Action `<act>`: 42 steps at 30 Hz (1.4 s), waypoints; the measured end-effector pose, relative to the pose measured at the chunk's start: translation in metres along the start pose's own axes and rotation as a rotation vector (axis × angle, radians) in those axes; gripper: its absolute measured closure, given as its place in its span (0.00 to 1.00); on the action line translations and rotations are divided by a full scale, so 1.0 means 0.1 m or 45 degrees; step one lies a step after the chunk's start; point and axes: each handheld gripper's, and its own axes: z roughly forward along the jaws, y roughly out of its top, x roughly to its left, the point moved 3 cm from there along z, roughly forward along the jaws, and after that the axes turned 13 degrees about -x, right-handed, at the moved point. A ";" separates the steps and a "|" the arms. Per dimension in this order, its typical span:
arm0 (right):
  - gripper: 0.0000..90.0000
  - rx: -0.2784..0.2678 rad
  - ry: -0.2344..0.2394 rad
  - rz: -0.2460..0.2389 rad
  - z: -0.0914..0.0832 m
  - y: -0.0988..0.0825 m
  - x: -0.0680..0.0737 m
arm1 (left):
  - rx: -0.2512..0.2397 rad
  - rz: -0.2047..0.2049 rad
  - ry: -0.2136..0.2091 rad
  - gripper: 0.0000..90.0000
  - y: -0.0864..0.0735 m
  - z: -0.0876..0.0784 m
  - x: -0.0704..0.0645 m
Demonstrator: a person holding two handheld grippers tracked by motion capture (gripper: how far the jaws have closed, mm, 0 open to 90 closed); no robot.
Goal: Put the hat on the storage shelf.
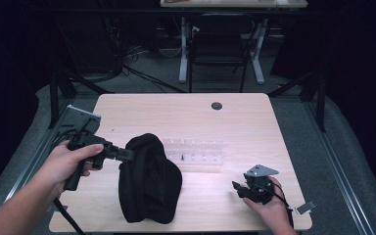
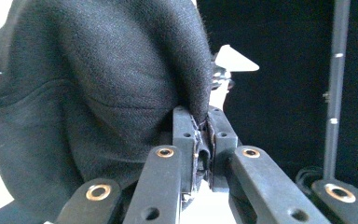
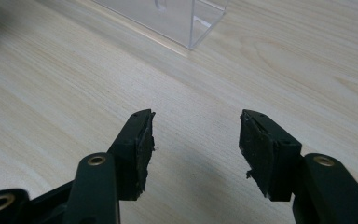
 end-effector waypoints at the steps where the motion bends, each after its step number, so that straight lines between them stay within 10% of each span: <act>1: 0.49 0.001 0.000 0.001 0.00 0.00 0.00 | -0.009 0.010 0.008 0.94 0.01 -0.01 -0.02; 24: 0.49 -0.011 0.009 0.007 0.00 0.01 0.00 | -0.211 0.037 -0.142 0.94 0.36 -0.10 -0.30; 42: 0.49 -0.016 0.007 0.015 0.00 0.00 -0.01 | -0.320 0.009 -0.148 0.94 0.72 0.01 -0.41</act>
